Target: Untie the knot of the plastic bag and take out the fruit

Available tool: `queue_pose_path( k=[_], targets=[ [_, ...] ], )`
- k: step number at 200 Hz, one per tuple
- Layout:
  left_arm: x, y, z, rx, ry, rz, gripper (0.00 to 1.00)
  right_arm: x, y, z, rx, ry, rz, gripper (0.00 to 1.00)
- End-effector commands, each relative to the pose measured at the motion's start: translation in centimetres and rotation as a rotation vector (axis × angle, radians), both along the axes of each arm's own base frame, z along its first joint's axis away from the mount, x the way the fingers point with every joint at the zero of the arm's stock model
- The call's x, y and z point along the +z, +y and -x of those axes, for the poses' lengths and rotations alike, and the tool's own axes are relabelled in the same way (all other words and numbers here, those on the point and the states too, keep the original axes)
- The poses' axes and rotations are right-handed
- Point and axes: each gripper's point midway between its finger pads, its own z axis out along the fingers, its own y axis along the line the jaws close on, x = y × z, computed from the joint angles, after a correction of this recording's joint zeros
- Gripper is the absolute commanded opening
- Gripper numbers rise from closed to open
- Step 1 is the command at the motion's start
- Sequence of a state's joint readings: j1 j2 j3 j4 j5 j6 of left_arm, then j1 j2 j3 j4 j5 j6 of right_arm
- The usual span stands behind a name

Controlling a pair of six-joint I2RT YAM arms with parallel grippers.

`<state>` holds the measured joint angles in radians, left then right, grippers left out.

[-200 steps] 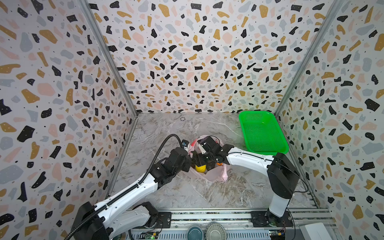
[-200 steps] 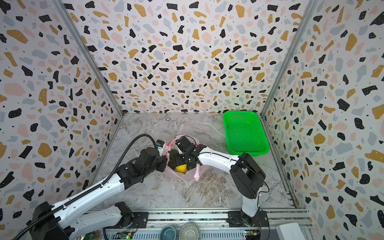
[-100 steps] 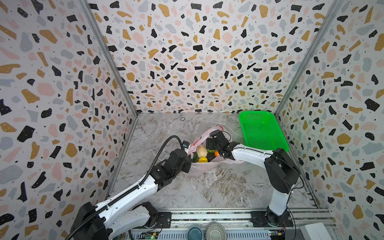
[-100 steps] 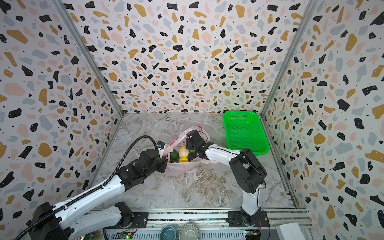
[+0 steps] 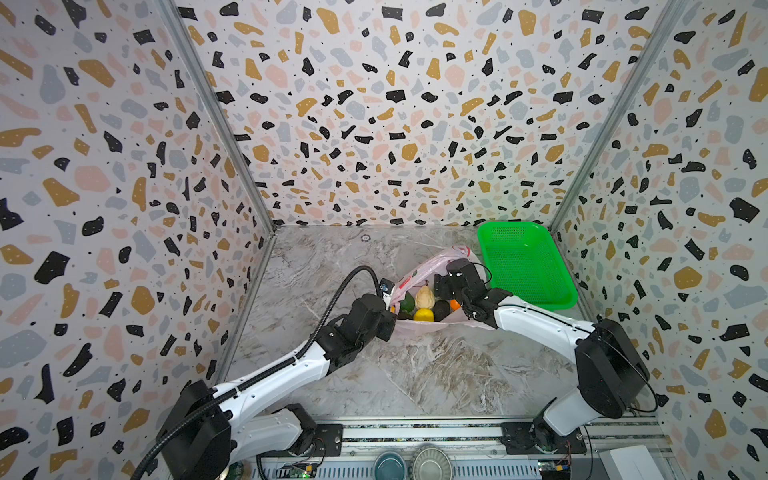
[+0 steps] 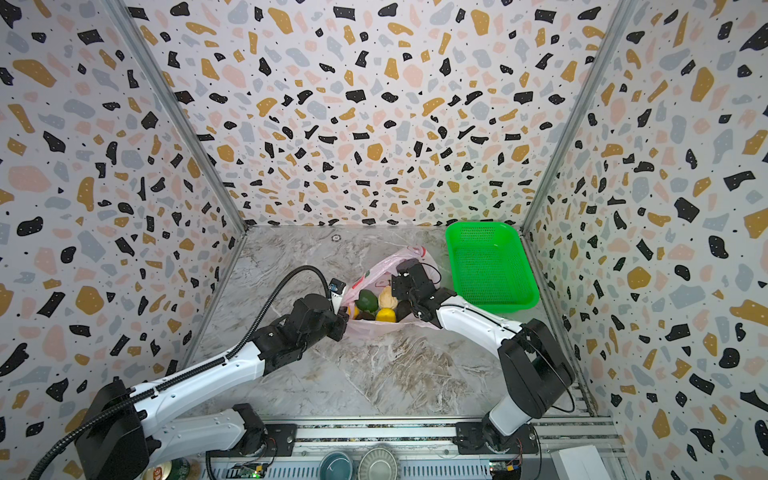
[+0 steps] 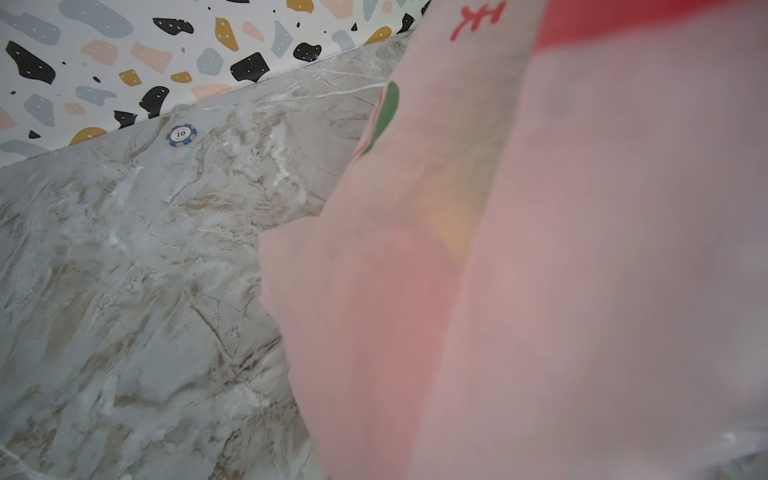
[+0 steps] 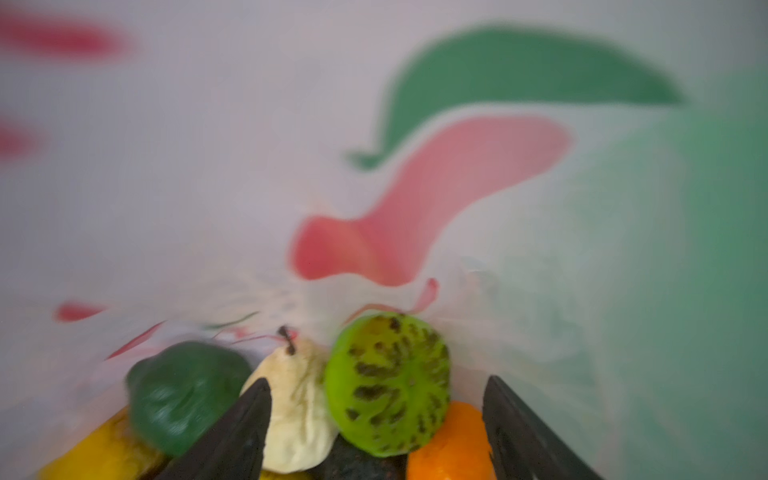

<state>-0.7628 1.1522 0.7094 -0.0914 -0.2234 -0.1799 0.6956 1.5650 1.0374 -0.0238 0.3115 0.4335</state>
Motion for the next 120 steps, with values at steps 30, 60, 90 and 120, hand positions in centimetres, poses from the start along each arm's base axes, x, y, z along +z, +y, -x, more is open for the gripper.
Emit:
queue_pose_path(
  k=[30, 60, 90, 120],
  targets=[
    [1.3, -0.3, -0.1, 0.015, -0.033, 0.060, 0.00, -3.2, 6.6, 8.0, 0.311, 0.233, -0.038, 0.82],
    [1.3, -0.2, 0.2, 0.016, -0.015, 0.072, 0.12, -3.7, 8.2, 10.1, 0.375, 0.268, -0.024, 0.83],
    [2.6, -0.1, 1.0, -0.006, -0.010, 0.088, 0.55, -4.8, 8.3, 11.7, 0.393, 0.288, -0.019, 0.83],
    [3.7, -0.1, 2.2, -0.070, -0.010, 0.081, 0.82, -5.4, 8.3, 11.9, 0.396, 0.296, -0.013, 0.83]
  ],
)
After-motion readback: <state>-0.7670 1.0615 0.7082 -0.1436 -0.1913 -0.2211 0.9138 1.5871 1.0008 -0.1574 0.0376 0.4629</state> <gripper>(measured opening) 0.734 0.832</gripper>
